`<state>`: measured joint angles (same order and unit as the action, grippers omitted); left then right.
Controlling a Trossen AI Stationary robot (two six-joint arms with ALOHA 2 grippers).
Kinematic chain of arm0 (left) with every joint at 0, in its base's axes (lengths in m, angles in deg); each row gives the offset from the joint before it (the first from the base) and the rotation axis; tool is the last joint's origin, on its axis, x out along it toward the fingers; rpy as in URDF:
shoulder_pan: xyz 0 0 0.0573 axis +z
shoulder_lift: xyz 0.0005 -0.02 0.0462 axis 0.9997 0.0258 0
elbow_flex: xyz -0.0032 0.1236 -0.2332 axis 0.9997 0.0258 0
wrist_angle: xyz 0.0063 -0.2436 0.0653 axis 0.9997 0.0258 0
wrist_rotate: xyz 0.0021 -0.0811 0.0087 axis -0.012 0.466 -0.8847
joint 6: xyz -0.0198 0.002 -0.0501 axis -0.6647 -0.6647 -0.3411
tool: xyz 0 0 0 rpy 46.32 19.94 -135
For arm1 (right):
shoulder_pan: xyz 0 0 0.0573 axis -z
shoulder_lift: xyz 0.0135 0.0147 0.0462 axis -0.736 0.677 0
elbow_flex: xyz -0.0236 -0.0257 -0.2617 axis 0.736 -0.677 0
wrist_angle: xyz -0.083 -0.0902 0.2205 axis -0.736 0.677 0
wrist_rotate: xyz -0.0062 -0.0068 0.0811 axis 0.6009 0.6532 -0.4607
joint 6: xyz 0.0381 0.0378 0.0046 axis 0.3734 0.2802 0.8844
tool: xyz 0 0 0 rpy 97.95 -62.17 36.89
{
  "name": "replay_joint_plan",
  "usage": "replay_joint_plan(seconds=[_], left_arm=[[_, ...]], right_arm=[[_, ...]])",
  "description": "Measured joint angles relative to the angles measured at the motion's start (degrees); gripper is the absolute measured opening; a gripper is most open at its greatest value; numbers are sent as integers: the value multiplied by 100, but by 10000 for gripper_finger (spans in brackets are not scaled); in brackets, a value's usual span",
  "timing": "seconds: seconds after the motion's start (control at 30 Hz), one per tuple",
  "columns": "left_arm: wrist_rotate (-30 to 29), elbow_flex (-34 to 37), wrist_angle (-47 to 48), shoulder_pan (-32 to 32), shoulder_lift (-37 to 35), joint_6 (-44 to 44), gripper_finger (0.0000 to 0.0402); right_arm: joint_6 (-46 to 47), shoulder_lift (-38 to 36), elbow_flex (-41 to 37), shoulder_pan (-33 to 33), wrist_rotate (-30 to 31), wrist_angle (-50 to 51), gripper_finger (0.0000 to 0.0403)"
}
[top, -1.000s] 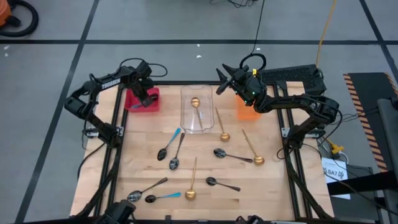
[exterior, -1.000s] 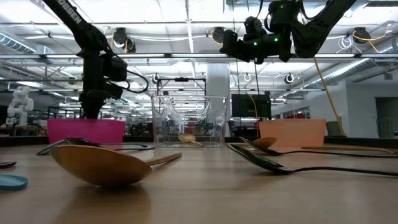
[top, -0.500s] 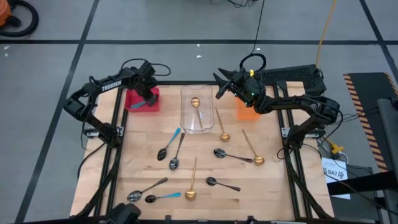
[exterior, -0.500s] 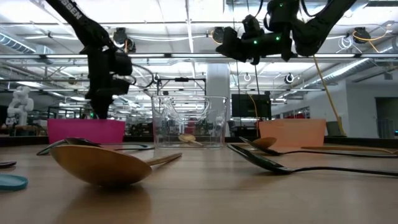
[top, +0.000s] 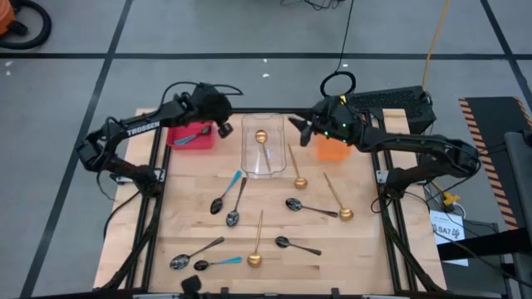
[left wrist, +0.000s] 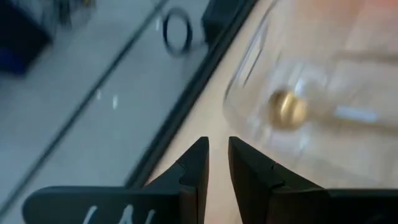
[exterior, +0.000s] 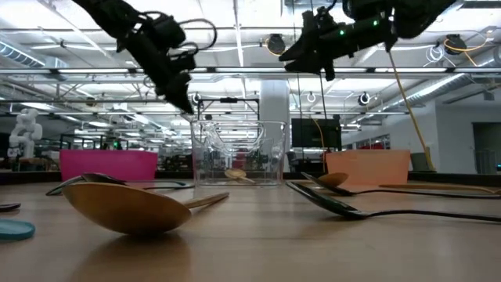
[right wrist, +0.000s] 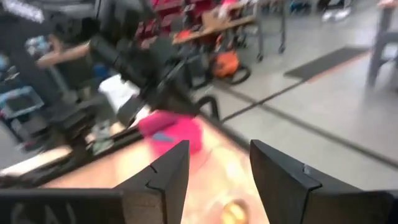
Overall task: Sort silverware by color (type)
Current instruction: Put the black spoon into the orange bin
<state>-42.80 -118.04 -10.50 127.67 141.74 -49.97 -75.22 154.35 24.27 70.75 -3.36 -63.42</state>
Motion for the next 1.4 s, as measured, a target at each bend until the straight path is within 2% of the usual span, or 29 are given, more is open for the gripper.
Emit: replay_joint_plan(seconds=[0.17,0.4,0.63,0.8,0.97,1.17,1.4], left_arm=[[-1,0,-699,-432,7,127,69],[-1,0,-578,-852,9,63,69],[-1,0,-136,-1205,9,-144,69],[-1,0,-19,-1507,9,-253,69],[-2,2,210,-1856,9,-419,69],[-3,2,281,-2350,9,-534,69],[-3,2,282,-2886,11,-538,69]], right_arm=[[56,66,958,-443,-5,2030,164],[330,205,1945,-801,-13,4398,164],[1253,151,2115,-989,-172,6029,164],[1984,267,2113,-1350,-328,6949,164],[2241,383,2088,-1919,-328,7362,164],[2021,486,1813,-2746,-300,7293,164],[2367,992,1536,-3597,-161,6998,164]])
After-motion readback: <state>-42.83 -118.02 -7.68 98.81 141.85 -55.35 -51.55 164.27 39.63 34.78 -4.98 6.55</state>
